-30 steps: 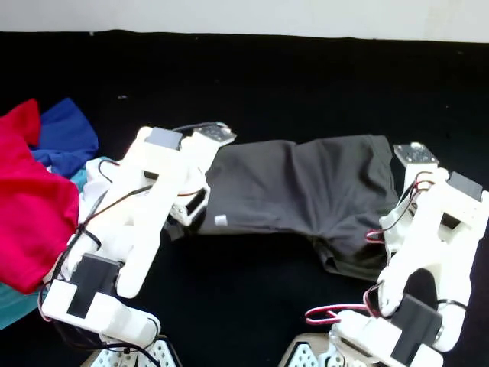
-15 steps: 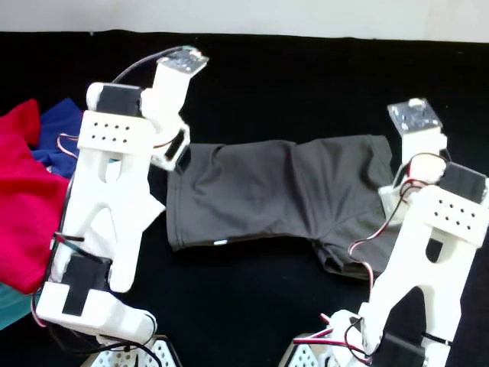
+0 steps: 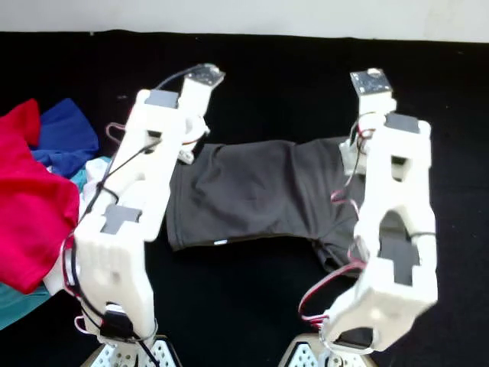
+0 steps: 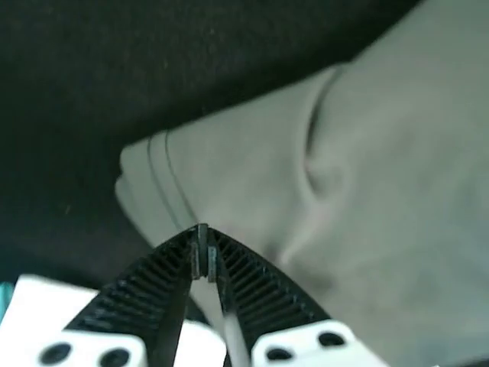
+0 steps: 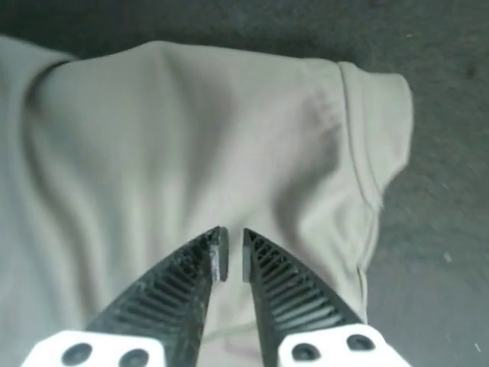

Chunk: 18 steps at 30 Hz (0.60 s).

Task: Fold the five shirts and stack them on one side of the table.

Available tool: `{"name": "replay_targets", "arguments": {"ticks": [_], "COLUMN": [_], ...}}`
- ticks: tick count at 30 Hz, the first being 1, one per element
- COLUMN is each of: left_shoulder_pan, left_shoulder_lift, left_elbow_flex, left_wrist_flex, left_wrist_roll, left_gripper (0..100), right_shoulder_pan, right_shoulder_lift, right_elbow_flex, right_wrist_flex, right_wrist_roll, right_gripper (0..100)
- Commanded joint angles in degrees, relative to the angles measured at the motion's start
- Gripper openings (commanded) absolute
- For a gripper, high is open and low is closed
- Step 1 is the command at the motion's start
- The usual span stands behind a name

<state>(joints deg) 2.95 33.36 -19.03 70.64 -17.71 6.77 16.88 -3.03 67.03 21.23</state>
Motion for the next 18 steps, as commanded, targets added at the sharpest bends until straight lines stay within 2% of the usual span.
{"name": "replay_targets", "arguments": {"ticks": [1,6,9,12,18], "left_shoulder_pan": [-0.2,-6.3,-9.7,-11.6,-11.3], "left_shoulder_lift": [6.3,16.5,20.8,23.3,26.0], "left_elbow_flex": [-7.4,-18.6,-25.7,-32.1,-41.8], "left_wrist_flex": [-2.3,-3.7,-3.1,0.0,9.0], "left_wrist_roll": [0.6,0.9,5.8,9.3,9.5], "left_gripper": [1,1,1,1,1], "right_shoulder_pan": [1.1,6.4,8.7,9.5,9.6], "right_shoulder_lift": [8.5,19.6,24.6,28.0,30.8], "right_elbow_flex": [-9.5,-24.0,-30.9,-37.5,-48.0], "right_wrist_flex": [-1.1,-0.7,0.9,4.4,10.9], "right_wrist_roll": [-0.6,-0.6,-0.6,-0.6,-0.6], "right_gripper": [4.4,4.4,4.4,4.4,4.4]}}
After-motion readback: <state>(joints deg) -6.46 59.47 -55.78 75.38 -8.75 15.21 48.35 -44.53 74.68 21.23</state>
